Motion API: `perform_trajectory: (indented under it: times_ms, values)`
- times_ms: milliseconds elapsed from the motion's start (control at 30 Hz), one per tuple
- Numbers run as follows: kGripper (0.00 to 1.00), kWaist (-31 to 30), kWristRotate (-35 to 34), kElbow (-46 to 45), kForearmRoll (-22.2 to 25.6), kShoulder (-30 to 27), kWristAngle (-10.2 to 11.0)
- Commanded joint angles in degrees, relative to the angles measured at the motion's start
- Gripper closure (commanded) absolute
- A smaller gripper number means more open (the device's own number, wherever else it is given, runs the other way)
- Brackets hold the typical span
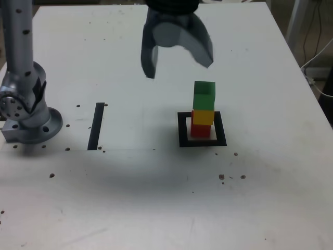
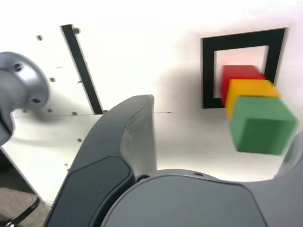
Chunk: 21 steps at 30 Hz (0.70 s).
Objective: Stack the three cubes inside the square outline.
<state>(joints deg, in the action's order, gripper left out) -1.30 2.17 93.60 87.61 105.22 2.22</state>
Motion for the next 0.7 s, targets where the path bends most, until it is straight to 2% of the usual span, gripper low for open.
perform_trajectory:
  times_ms: [0,200,400,667]
  values:
    - [0.00,0.26,-0.94,-5.03,-0.72,-3.32,0.67]
    - [0.00,0.61,-2.26,-17.01,-5.03,-9.51,0.90]
    - [0.00,0.61,-2.81,-27.96,-10.98,-13.07,0.29]
    - [0.00,0.63,-2.90,-34.08,-14.78,-14.35,-1.19]
